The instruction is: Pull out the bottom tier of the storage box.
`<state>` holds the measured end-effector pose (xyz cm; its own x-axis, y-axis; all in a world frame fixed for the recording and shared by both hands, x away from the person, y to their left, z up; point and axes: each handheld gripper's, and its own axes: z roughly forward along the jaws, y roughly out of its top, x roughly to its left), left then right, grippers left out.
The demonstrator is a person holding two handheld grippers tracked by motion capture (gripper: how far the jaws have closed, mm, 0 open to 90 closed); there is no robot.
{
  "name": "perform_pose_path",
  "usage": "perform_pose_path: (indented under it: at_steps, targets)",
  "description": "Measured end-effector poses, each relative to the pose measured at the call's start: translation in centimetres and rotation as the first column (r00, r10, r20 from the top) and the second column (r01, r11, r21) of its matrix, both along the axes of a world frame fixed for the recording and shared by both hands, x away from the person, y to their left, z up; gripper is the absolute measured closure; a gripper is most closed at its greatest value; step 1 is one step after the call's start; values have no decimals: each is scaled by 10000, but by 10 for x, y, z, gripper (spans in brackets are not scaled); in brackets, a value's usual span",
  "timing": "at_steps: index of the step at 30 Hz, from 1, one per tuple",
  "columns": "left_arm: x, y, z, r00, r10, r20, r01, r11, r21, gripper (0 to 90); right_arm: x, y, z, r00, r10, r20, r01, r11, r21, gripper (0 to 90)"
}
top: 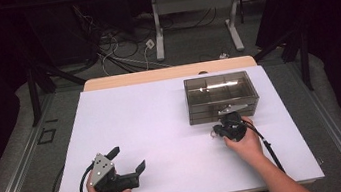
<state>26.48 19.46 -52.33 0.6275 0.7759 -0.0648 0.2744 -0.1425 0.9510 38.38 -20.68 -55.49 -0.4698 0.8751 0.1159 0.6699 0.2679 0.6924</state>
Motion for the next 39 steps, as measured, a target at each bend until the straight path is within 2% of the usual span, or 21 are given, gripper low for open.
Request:
perform_pose_path:
  at_steps: [4, 9, 11, 12, 25, 39]
  targets:
    - [0, 0, 0, 10000, 11, 1, -11, 10000, -10, 8, -1, -1, 2, 10000, 1, -10, -1, 10000, 43, 870]
    - [-1, 0, 0, 10000, -13, 23, 13, 10000, 17, 8, -3, -2, 5, 9997, 81, 215, -82, 9999, 66, 870]
    - [-1, 0, 0, 10000, -15, 26, 15, 10000, 16, 7, -5, 0, 7, 9998, 34, 189, -38, 9998, 207, 870]
    - [-1, 0, 0, 10000, -14, 21, 13, 10000, 22, 7, -6, -1, 8, 9995, 113, 284, -116, 9999, 113, 870]
    - [-1, -1, 0, 10000, -21, 40, 21, 10000, 36, 8, -26, 4, 22, 9964, 621, 571, -648, 9968, 477, 870]
    - [3, -3, 0, 9999, -124, 38, 124, 9999, 85, 7, -45, 17, 23, 9912, 1163, 627, -1189, 9921, 392, 870]
